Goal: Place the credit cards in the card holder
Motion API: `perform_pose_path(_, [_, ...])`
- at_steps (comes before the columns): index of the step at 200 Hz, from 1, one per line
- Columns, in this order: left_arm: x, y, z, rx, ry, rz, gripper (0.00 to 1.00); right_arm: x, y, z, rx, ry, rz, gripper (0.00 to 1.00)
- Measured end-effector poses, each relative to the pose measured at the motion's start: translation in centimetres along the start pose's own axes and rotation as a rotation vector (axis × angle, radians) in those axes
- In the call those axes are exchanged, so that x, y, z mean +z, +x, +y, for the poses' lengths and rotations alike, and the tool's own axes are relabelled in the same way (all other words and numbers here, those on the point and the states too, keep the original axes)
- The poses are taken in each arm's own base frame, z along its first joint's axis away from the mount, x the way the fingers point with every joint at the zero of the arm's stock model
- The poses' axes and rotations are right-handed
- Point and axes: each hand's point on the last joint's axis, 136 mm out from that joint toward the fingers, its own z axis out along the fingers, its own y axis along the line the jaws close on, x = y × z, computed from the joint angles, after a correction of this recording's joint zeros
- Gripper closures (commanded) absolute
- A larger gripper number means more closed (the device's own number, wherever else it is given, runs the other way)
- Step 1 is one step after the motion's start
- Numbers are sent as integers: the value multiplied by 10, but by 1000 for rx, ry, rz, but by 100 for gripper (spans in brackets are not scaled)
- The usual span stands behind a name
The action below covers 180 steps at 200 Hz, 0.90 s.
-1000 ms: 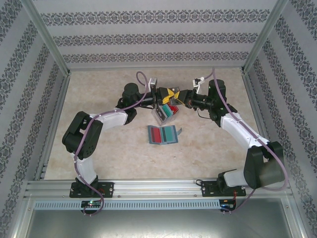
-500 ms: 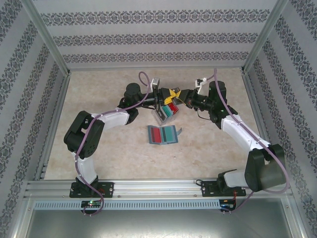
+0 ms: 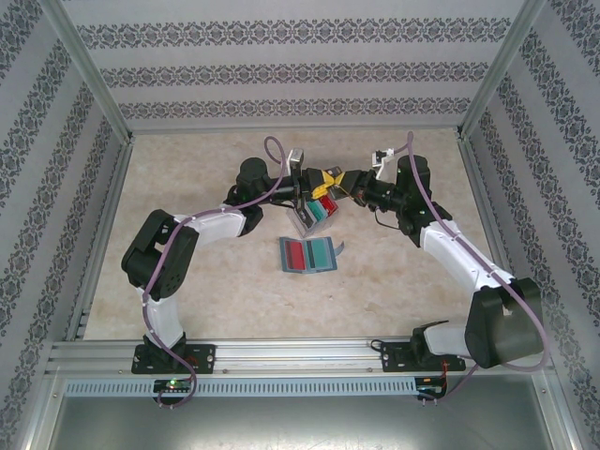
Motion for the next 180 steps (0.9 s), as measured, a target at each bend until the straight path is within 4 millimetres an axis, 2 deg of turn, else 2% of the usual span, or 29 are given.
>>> perform_pose_path(17, [0,0,1,-1,-1,-3,77,0,1,0,2,2,4,83])
perform_pose_path(46, [0,0,0,3,5,-7,74,-2,5,-4,11,5,17,82])
perform_pose_path(123, [2,-1,0,1,23,-10,75,-12,11,-8,10,25,17,81])
perform_pose_path(142, [2,-1,0,-4,24,-12,76,-12,11,-10,13,29,17,83])
perform_pose_path(180, [2,-2,1,-15,22,-13,78,-13,11,-10,15,31,18,81])
